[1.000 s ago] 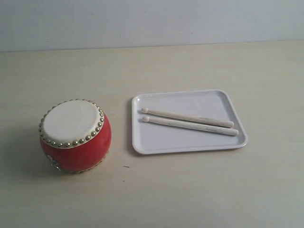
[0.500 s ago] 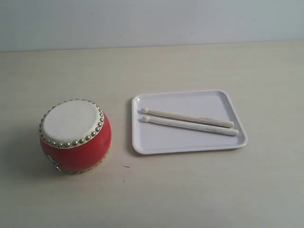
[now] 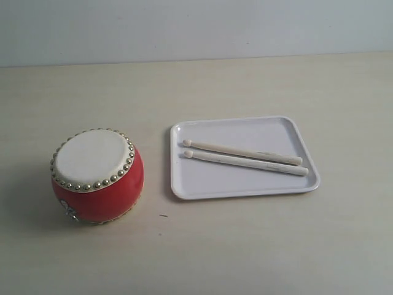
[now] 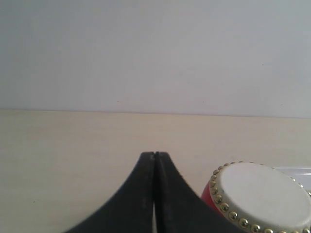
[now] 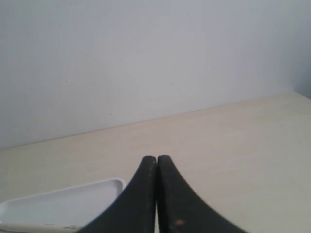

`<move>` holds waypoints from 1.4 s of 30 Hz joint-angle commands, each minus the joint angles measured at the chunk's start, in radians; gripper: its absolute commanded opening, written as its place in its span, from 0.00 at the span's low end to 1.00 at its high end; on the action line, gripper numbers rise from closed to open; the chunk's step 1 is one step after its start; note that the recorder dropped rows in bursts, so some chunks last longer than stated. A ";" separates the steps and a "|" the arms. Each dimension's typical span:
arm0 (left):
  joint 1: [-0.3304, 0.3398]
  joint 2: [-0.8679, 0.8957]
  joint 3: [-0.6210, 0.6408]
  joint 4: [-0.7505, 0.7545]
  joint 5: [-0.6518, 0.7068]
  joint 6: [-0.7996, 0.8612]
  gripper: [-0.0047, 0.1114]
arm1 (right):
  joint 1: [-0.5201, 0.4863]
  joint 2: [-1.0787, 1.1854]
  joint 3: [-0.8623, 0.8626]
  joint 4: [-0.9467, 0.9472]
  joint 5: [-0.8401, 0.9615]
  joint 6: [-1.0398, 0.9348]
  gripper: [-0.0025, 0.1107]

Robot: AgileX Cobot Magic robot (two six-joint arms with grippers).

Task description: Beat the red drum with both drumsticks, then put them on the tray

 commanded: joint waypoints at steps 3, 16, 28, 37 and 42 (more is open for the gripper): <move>0.002 -0.004 0.004 0.000 0.003 -0.005 0.04 | -0.007 -0.004 0.005 -0.010 -0.003 0.002 0.02; 0.162 -0.004 0.004 0.021 0.003 -0.005 0.04 | -0.007 -0.004 0.005 -0.010 -0.003 0.002 0.02; 0.170 -0.004 0.004 0.018 0.003 -0.006 0.04 | -0.007 -0.004 0.005 -0.010 -0.003 0.002 0.02; 0.170 -0.004 0.004 0.018 0.003 -0.006 0.04 | -0.007 -0.004 0.005 -0.010 -0.003 0.001 0.02; 0.170 -0.004 0.004 0.018 0.003 -0.003 0.04 | -0.007 -0.004 0.005 -0.010 -0.003 0.001 0.02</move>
